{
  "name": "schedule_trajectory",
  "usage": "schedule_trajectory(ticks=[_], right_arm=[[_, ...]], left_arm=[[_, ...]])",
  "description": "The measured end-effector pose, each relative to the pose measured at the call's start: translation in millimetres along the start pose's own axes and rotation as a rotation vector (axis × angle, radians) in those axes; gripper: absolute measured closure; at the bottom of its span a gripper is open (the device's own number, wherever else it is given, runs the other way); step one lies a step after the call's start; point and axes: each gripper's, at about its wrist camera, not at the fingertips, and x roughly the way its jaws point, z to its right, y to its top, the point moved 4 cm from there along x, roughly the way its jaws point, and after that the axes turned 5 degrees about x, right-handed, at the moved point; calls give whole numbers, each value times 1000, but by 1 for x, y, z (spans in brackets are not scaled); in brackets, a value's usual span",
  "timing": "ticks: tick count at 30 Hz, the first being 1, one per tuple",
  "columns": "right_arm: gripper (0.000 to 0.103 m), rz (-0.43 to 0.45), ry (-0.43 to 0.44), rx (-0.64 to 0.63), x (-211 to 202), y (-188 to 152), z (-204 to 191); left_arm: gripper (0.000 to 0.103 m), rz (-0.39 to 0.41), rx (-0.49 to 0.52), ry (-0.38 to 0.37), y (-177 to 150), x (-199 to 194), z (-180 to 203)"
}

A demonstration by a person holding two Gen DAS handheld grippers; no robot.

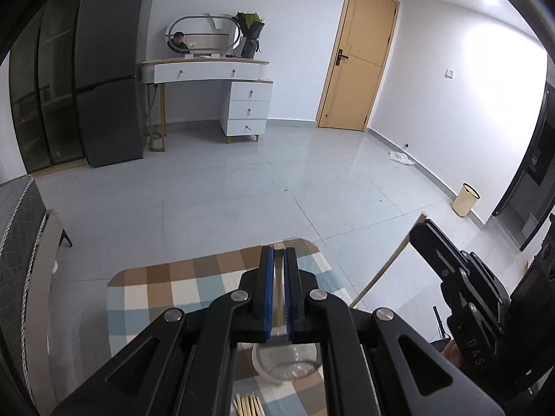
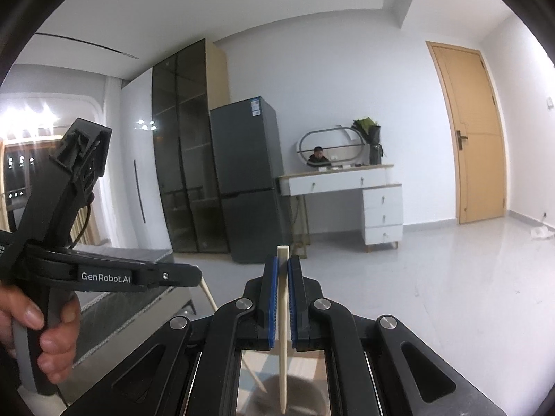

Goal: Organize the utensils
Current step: 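Drop the chopstick into the utensil holder and open the right gripper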

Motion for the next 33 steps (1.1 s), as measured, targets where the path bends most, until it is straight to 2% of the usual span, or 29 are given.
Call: schedule_trajectory(ticks=[8,14,19,22,24,26,28,32,33], right_arm=[[98,-46,-7,-21,35,-30,18],[98,-92,-10,-65,45,-56,27],[98,-146,32,-112,48,-72,23],[97,-187,69,-131,48,-79,18],[96,-205,91,-135,42,-82,14],[96,-214,103,-127,35,-82,12],[95,-222,98,-121,27,-80,12],[87,-219,98,-93,11,-71,6],[82,-214,93,-91,5,-69,4]], left_arm=[[102,-63,9,-24,-12,41,2],[102,-104,1,-42,-24,50,1],[101,-144,4,-34,-29,53,7],[89,-209,14,41,-32,58,5],[86,-202,8,58,-32,52,2],[80,-187,17,106,-32,42,-2],[64,-175,-1,123,-32,30,-6],[58,-143,-36,147,-36,2,-13],[57,-135,-41,159,-38,-9,-14]])
